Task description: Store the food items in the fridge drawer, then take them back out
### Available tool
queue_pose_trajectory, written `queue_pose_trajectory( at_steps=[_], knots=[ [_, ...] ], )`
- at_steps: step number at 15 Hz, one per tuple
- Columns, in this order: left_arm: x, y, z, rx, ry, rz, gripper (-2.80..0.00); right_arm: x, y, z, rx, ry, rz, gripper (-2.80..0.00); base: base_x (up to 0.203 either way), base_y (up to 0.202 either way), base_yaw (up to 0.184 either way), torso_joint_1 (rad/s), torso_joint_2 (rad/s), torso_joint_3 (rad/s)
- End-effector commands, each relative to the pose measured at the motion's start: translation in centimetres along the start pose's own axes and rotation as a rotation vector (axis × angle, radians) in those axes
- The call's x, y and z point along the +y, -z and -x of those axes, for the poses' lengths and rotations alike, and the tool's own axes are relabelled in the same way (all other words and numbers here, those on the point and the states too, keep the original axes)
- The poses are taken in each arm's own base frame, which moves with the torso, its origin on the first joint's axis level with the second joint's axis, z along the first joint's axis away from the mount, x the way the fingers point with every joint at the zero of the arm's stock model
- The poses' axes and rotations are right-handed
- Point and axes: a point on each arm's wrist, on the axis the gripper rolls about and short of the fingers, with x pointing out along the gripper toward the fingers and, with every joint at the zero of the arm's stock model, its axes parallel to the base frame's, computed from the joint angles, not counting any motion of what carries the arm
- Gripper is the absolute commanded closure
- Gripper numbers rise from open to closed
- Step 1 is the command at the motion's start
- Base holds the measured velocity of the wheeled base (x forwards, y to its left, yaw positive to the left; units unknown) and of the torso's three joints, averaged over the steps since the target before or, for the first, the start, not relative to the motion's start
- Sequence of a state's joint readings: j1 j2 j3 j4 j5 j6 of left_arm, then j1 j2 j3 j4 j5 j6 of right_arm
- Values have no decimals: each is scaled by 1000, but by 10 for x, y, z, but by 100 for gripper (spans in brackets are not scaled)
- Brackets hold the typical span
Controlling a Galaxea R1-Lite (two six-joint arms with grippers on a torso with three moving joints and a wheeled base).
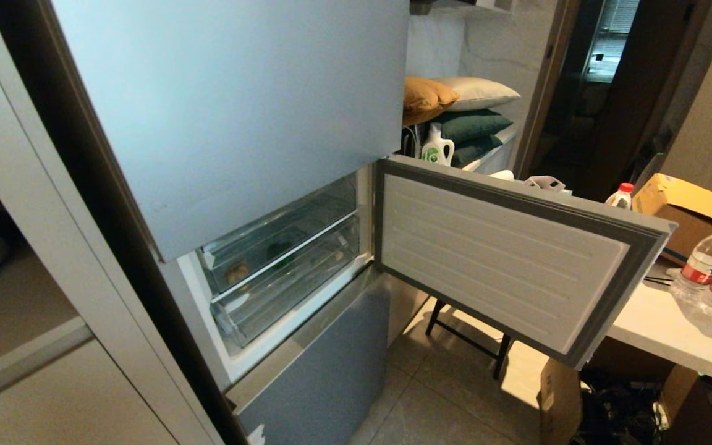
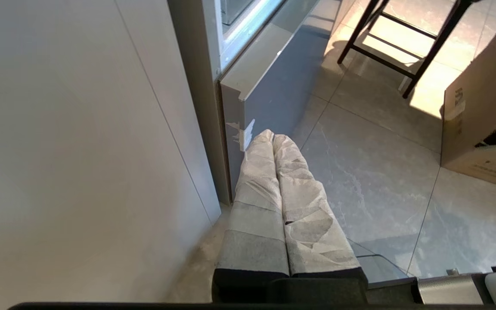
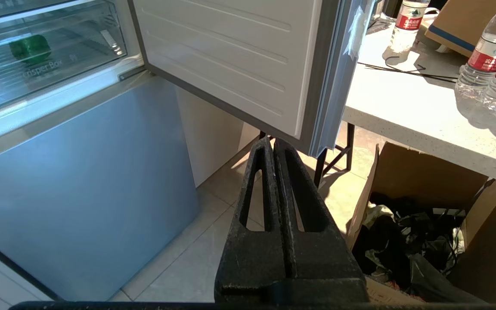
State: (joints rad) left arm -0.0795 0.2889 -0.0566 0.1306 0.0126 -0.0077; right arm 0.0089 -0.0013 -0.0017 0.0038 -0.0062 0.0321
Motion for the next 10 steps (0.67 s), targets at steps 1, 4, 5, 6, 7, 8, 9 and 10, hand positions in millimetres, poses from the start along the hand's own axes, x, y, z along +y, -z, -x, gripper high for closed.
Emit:
queue_pose_trajectory(
  at_steps=[1, 4, 5, 6, 7, 8, 9, 10],
  knots=[
    [0, 1, 0, 3, -27, 12, 0, 0, 0, 0, 2, 0, 0, 0, 0, 0, 0, 0, 0, 0],
    [-1, 2, 1, -15, -110, -16, 0, 0, 0, 0, 1, 0, 6, 0, 0, 0, 0, 0, 0, 0],
    [-2, 3, 3, -39, -84, -23, 0, 0, 0, 0, 1, 0, 5, 0, 0, 0, 0, 0, 0, 0],
    [-2, 4, 6, -77, -59, -37, 0, 0, 0, 0, 1, 1, 4, 0, 0, 0, 0, 0, 0, 0],
    [-2, 7, 10, -141, -44, -55, 0, 0, 0, 0, 1, 0, 16, 0, 0, 0, 0, 0, 0, 0],
    [-3, 9, 14, -196, -34, -70, 0, 0, 0, 0, 2, -3, 20, 0, 0, 0, 0, 0, 0, 0],
    [-3, 12, 17, -252, -32, -80, 0, 0, 0, 0, 2, -3, 21, 0, 0, 0, 0, 0, 0, 0],
    [-3, 14, 18, -290, -36, -85, 0, 0, 0, 0, 1, 1, 10, 0, 0, 0, 0, 0, 0, 0]
  ],
)
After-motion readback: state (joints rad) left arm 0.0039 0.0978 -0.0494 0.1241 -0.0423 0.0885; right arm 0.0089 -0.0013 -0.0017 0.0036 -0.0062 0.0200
